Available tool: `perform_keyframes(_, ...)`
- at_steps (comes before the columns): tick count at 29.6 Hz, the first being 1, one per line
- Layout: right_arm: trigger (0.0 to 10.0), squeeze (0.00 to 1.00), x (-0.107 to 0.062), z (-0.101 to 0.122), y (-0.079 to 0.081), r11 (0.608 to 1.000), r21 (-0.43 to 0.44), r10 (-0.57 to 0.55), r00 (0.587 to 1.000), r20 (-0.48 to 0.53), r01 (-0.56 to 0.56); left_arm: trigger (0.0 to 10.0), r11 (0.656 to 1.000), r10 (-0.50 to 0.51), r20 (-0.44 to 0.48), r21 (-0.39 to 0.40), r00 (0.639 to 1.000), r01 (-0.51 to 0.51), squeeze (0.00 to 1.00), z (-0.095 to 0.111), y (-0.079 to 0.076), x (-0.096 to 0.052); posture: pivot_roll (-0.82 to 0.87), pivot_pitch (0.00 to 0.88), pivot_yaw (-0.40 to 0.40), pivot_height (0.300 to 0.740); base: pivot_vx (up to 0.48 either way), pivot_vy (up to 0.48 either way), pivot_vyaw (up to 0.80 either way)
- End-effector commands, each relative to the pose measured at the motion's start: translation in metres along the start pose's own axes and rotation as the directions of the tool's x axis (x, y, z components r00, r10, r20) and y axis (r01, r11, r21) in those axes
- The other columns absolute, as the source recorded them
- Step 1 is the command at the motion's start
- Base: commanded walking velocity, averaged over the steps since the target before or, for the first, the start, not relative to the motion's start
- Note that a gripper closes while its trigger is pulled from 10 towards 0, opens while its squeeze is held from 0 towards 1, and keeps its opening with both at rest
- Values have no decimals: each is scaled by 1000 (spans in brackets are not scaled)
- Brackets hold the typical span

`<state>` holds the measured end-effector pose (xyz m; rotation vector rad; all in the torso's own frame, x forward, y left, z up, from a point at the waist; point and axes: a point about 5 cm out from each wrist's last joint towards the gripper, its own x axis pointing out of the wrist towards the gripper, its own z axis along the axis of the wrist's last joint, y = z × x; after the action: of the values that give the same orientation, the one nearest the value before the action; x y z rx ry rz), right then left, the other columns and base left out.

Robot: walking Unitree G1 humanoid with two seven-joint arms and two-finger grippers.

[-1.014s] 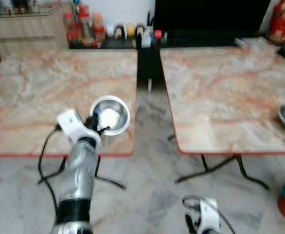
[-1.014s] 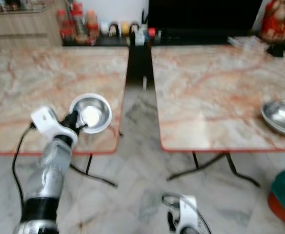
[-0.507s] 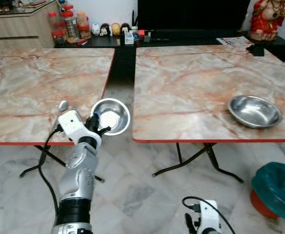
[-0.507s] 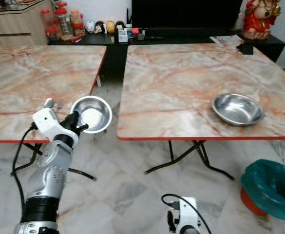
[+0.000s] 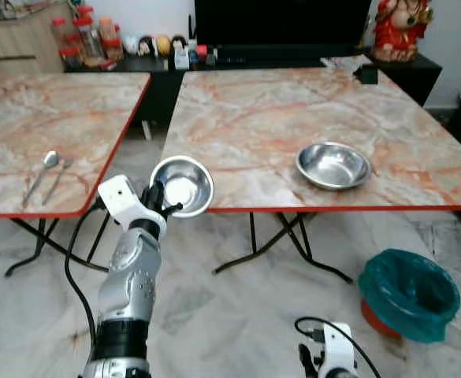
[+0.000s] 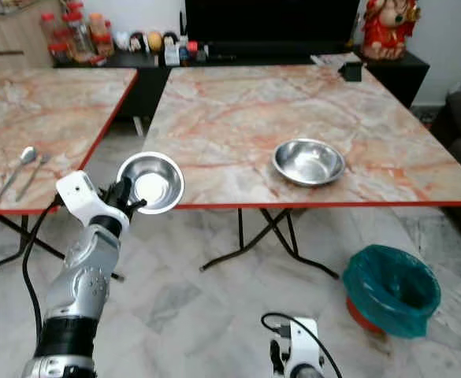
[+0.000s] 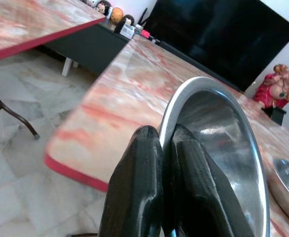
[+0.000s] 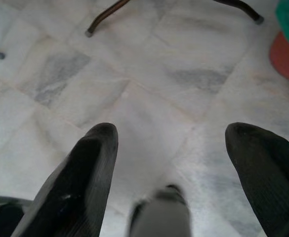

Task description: Setting the table

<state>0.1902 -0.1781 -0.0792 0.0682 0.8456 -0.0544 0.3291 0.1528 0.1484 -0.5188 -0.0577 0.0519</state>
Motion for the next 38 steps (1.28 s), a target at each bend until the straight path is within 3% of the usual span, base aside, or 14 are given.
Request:
perform_keyframes(1,10000,0,-1,-1,-8,1000,6,-23,1000,-3,23,10000,999,-37,11,4,999,37,0,2,-11,1,-13,0,41,723,0,0,0)
perform_keyframes(9,10000,0,-1,-2,-7,1000,3,-20,1000,-5,20,10000,998,-58,6,7,998,58,0,2,-14,1,-16,0,44,723,0,-120,0)
perform_keyframes(17,10000,0,-1,-3,-6,1000,1,-16,1000,-9,16,10000,983,-160,-34,85,986,163,0,-6,-28,-3,-13,0,49,723,0,-154,0)
perform_keyframes(20,10000,0,-1,-4,-5,1000,2,-14,1000,-11,14,10000,983,-176,-15,46,984,177,0,-4,-29,-4,-13,0,52,723,0,0,0)
perform_keyframes(24,10000,0,-1,-4,-4,1000,7,-15,1000,-9,15,10000,974,-205,-28,97,978,207,0,-5,-32,-4,-9,0,54,723,0,0,0)
perform_keyframes(38,10000,0,-1,-3,-2,1000,23,-15,1000,-6,15,10000,951,-264,-48,152,963,268,0,-6,-40,-1,-8,0,53,723,393,0,-229)
